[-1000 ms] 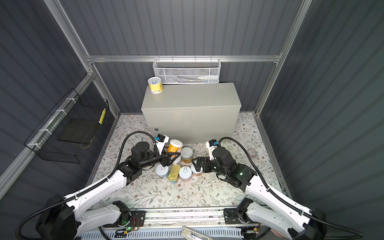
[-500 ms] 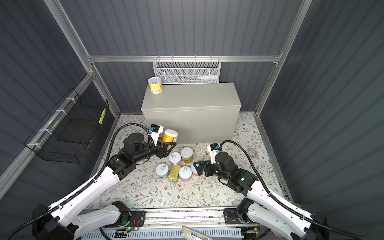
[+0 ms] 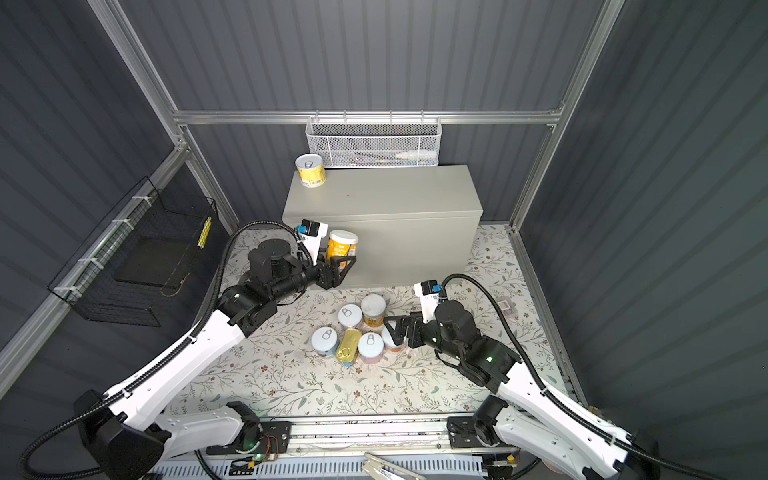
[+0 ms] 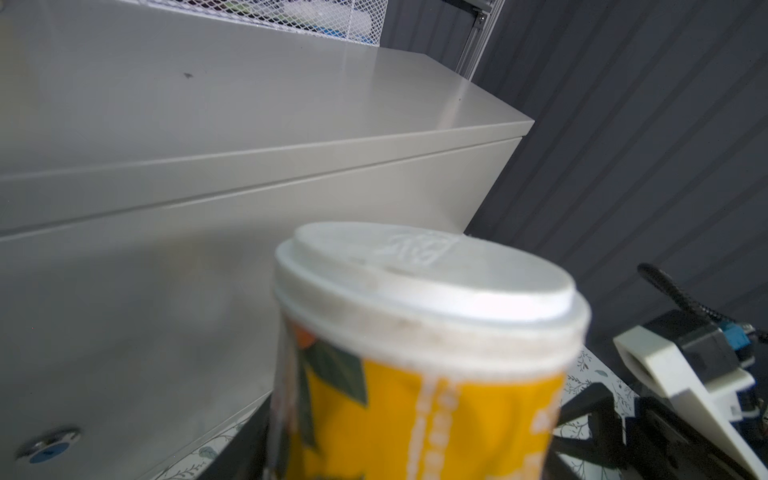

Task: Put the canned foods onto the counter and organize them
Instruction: 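Raise the tall yellow can toward the cabinet top while the right gripper withdraws, then lower the tall yellow can onto the cabinet top beside the pineapple can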

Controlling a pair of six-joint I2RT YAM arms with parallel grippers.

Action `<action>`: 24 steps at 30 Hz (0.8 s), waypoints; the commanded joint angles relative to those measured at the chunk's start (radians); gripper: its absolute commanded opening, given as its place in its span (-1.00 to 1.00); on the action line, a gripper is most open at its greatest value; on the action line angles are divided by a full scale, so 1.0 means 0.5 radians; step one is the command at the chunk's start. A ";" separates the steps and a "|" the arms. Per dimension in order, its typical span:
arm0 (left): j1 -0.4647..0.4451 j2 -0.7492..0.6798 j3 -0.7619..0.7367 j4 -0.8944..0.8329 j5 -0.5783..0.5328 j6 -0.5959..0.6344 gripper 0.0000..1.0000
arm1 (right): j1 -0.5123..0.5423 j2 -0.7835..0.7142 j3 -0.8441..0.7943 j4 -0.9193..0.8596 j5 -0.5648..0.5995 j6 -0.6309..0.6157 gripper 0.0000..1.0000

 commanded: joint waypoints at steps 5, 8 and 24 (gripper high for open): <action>-0.010 0.089 0.382 0.124 -0.156 0.039 0.06 | -0.001 -0.084 -0.083 0.042 -0.157 -0.019 0.98; -0.010 0.125 0.531 0.093 -0.257 0.109 0.06 | -0.001 -0.131 -0.113 0.015 -0.157 -0.022 0.98; 0.031 0.378 0.920 0.074 -0.764 0.415 0.07 | -0.002 -0.342 -0.319 0.065 -0.234 0.057 0.98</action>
